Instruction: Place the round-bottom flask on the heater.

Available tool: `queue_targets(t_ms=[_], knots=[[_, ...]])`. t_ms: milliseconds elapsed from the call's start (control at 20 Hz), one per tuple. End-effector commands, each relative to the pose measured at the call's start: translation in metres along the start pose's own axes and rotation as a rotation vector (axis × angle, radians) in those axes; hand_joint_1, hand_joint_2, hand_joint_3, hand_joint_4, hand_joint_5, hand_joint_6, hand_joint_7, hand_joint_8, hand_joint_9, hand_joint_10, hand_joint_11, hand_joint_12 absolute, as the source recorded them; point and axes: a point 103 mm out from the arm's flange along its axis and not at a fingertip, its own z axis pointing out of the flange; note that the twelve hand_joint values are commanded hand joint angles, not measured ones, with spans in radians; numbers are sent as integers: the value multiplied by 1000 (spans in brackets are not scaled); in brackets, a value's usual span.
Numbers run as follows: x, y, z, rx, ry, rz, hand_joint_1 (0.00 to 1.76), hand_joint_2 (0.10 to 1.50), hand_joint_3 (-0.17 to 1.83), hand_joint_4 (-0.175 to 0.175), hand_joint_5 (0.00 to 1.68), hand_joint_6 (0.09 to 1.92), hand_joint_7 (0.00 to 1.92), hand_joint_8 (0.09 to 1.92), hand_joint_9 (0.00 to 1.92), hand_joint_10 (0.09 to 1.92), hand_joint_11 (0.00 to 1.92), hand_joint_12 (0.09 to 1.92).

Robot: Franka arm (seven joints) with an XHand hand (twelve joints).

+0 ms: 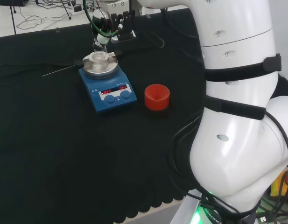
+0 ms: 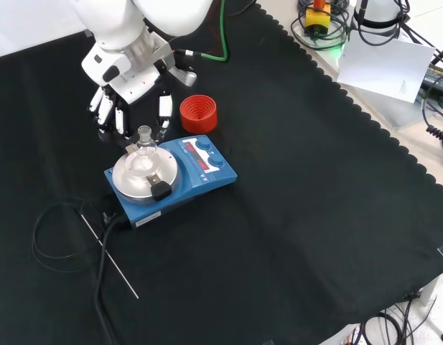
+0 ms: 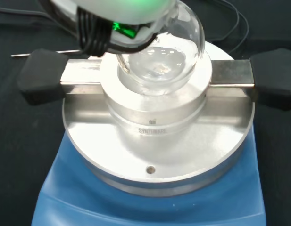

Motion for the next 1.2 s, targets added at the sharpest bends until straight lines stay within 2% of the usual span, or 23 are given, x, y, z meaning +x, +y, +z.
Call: queue_targets(t_ms=[50, 900, 1200], knots=[[4, 9, 6, 12, -7, -8, 1097, 725, 611, 175, 1165, 840, 516, 721, 694, 608, 442, 1325], [0, 19, 11, 28, -14, -8, 1097, 725, 611, 175, 1163, 843, 517, 720, 695, 606, 444, 1323], [-2, 20, 13, 24, 6, -10, 1096, 733, 596, 172, 1162, 838, 507, 722, 695, 606, 443, 1323]])
